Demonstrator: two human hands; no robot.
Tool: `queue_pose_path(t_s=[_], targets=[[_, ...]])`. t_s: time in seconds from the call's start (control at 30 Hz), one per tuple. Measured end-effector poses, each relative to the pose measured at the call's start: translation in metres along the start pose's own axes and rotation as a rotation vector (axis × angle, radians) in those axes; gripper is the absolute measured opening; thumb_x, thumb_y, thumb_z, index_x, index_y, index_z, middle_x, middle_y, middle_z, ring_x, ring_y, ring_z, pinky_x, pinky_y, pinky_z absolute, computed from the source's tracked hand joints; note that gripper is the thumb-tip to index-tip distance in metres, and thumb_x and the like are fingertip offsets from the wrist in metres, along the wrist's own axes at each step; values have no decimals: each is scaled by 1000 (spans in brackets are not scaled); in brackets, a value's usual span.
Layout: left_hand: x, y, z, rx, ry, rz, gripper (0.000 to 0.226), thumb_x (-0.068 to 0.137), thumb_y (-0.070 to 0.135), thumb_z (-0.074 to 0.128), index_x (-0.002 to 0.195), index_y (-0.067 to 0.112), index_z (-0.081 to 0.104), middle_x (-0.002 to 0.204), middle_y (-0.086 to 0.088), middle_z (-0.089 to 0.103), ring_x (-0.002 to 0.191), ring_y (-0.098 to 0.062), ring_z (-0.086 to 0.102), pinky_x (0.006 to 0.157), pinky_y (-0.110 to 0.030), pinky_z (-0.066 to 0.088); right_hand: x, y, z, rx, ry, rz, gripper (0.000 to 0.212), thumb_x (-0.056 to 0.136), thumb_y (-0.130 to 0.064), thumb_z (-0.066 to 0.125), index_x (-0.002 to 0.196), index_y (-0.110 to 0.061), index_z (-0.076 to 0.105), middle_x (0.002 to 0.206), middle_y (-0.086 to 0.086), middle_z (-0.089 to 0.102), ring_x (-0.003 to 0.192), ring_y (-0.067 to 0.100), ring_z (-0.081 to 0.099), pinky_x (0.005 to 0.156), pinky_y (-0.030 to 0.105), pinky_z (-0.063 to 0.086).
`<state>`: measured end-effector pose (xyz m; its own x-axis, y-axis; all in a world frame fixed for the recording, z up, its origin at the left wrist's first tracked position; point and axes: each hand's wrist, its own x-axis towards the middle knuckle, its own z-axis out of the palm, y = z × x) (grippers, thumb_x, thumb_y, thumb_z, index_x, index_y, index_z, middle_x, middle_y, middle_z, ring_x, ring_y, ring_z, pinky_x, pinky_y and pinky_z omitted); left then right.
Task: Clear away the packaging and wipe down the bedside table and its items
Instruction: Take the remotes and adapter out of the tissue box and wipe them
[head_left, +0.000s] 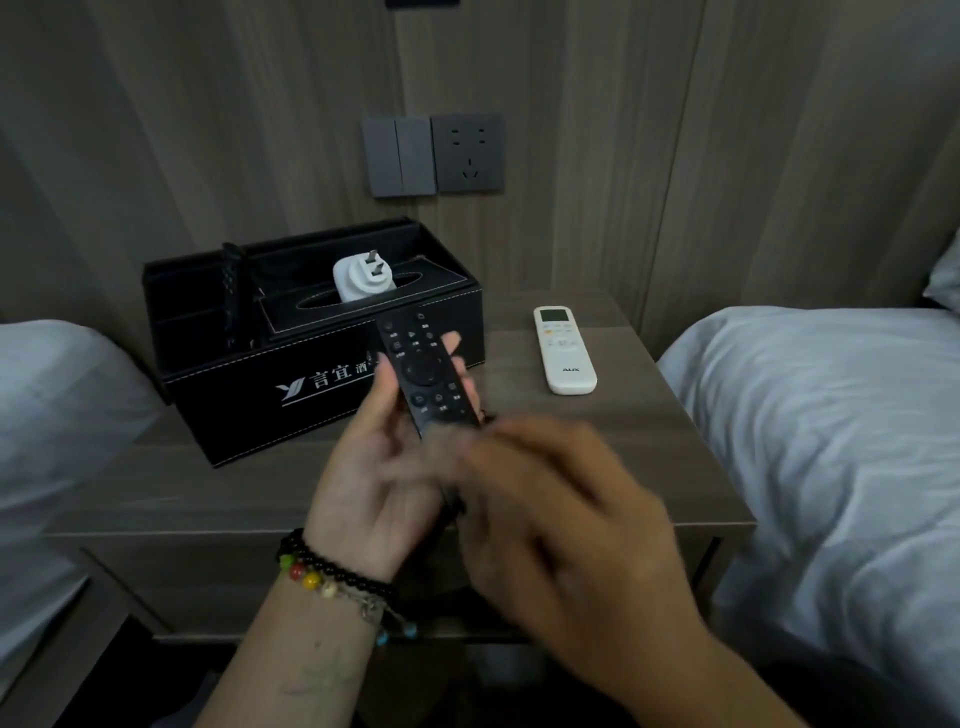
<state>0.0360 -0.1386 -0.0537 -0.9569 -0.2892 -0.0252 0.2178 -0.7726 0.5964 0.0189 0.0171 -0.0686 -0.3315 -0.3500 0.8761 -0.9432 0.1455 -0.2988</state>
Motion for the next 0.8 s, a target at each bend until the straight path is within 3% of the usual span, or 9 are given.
queue_pose_path(t_s=[0.07, 0.1, 0.27, 0.4, 0.5, 0.57, 0.67, 0.8], targets=[[-3, 3, 0, -73, 4, 25, 55, 87, 41, 56, 130, 6, 59, 118, -9, 60, 121, -16, 53, 104, -35, 44, 7, 9, -4, -10, 121, 74, 34, 85, -5, 60, 118, -13, 67, 112, 6, 62, 101, 7, 60, 87, 13, 46], [-4, 3, 1, -79, 3, 29, 55, 87, 42, 55, 129, 6, 60, 116, -8, 61, 124, -15, 50, 106, -37, 41, 8, 10, -6, -8, 158, 93, 35, 85, -3, 61, 118, -12, 66, 111, 6, 62, 101, 6, 59, 88, 11, 44], [-2, 0, 3, -66, 35, 29, 48, 91, 43, 54, 124, 10, 63, 107, -4, 65, 90, -13, 64, 79, -30, 58, -3, 5, 0, 57, 33, -29, 37, 85, -4, 65, 119, -17, 67, 116, 5, 63, 97, 15, 64, 76, 27, 54], [5, 0, 19, 11, 204, -9, 46, 96, 45, 40, 119, 12, 63, 90, -2, 66, 74, -12, 61, 61, -28, 57, 11, 46, -18, -34, 167, 233, 33, 86, -10, 63, 117, -18, 67, 110, -1, 61, 94, -3, 57, 83, 4, 42], [19, 4, 37, 163, 295, -74, 47, 99, 47, 37, 111, 9, 62, 83, -5, 66, 69, -14, 59, 58, -27, 53, 19, 66, -36, -25, 275, 542, 36, 83, -3, 65, 114, -21, 68, 106, -4, 61, 91, -16, 49, 83, -7, 28], [33, 8, 56, 344, 278, -112, 45, 99, 47, 39, 103, 8, 61, 78, -7, 64, 66, -15, 59, 56, -27, 53, 23, 72, -44, 37, 296, 693, 36, 84, -5, 61, 112, -28, 69, 108, -5, 63, 93, -8, 50, 88, -1, 31], [64, 6, 85, 628, 243, -83, 39, 101, 41, 39, 100, 8, 60, 76, -8, 61, 56, -13, 63, 46, -24, 54, 24, 79, -49, 132, 289, 830, 35, 85, -9, 56, 105, -36, 68, 107, -7, 66, 100, 8, 60, 97, 26, 46], [110, -8, 108, 936, 288, -1, 36, 102, 34, 40, 101, 2, 58, 73, -12, 62, 48, -15, 63, 40, -23, 49, 22, 90, -50, 184, 293, 928, 33, 85, -9, 56, 101, -35, 69, 104, -6, 68, 100, 13, 62, 99, 38, 48]])
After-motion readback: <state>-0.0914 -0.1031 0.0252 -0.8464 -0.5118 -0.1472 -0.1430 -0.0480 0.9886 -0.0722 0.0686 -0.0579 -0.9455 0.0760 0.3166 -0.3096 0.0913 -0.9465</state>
